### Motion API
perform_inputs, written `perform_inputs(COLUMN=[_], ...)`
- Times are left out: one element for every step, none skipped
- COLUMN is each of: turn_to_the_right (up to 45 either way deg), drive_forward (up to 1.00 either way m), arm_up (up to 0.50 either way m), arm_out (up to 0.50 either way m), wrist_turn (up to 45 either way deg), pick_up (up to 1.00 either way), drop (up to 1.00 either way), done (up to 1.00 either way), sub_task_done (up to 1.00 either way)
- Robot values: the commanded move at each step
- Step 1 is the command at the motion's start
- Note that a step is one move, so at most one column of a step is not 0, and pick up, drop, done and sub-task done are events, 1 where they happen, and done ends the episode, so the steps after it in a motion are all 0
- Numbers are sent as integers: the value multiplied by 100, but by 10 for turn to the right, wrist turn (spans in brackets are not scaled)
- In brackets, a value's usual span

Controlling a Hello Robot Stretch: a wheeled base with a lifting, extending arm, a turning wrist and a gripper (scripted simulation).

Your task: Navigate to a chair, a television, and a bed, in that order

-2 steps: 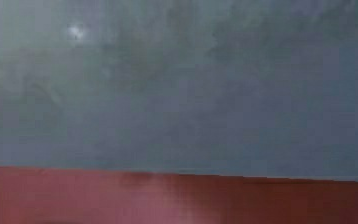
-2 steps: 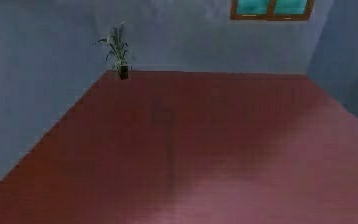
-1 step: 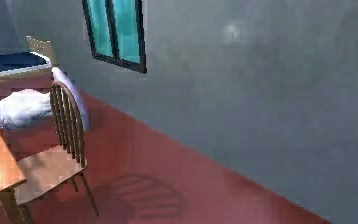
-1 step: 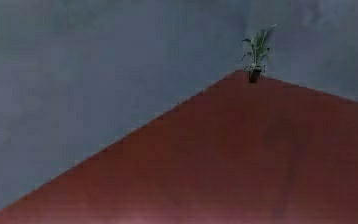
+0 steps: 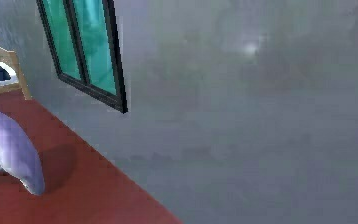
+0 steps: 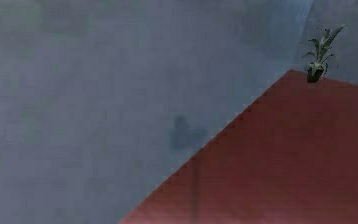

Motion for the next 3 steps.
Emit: perform_inputs(turn_to_the_right=[-60, 0, -390], drive_forward=[0, 40, 0], arm_up=[0, 0, 0], arm_out=[0, 0, 0], wrist_turn=[0, 0, 0], pick_up=[0, 0, 0], drop=[0, 0, 0], done=[0, 0, 0], sub_task_done=[0, 0, 0])
